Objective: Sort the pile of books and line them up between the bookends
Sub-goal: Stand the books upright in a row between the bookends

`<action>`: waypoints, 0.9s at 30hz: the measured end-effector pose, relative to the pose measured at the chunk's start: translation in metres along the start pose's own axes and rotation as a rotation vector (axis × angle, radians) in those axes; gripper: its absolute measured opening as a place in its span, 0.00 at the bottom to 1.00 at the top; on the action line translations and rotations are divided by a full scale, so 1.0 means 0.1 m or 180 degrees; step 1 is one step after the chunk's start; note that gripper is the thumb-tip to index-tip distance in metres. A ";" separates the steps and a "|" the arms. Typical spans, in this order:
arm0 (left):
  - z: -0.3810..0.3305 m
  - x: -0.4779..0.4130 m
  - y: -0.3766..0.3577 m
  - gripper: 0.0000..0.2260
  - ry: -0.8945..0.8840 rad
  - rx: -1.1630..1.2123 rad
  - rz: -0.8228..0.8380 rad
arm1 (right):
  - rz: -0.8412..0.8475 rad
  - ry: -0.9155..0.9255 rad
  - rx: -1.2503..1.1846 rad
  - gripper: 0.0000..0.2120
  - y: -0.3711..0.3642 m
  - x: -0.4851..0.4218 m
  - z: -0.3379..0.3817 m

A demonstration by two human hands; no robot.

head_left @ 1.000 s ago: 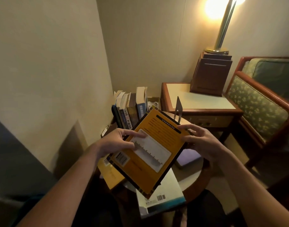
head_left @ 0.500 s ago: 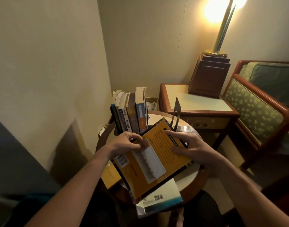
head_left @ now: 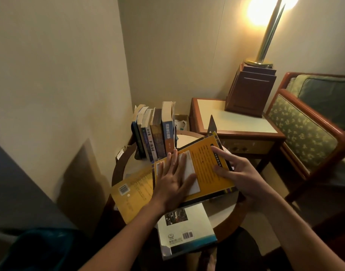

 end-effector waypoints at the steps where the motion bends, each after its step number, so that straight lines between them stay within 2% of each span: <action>1: 0.04 -0.02 0.00 0.37 0.0020 0.0007 0.0021 | -0.0040 0.0030 0.0021 0.25 0.04 -0.01 0.04; 6: 0.57 -0.01 -0.12 0.39 0.0645 -0.0083 0.0297 | -0.0390 0.0260 0.0421 0.27 0.25 -0.13 0.25; 10: 1.17 0.03 -0.21 0.51 0.1196 -0.0461 0.0655 | -0.0903 0.0663 0.1325 0.28 0.37 -0.35 0.45; 14: 1.61 0.10 -0.24 0.46 0.1659 -0.0908 0.1419 | -0.1242 0.1062 0.2175 0.27 0.31 -0.65 0.56; 16: 1.73 0.15 -0.28 0.46 0.1803 -0.0918 0.1615 | -0.1356 0.1115 0.2413 0.26 0.23 -0.80 0.55; 23: 1.76 0.15 -0.34 0.42 0.1410 -0.1203 0.1310 | -0.1469 0.0990 0.2622 0.25 -0.17 -1.31 0.47; 27: 1.83 0.15 -0.36 0.48 0.1319 -0.1294 0.1315 | -0.1307 0.0900 0.2782 0.29 -0.44 -1.70 0.41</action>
Point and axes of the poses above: each hand's wrist, its own x-axis away from the middle knuckle, its own y-axis out of the back of the hand, z = x × y, the point moved 7 cm from there along -x, towards the middle knuckle, and after that the axes turned 9 degrees about -z, right-handed, at the moved point
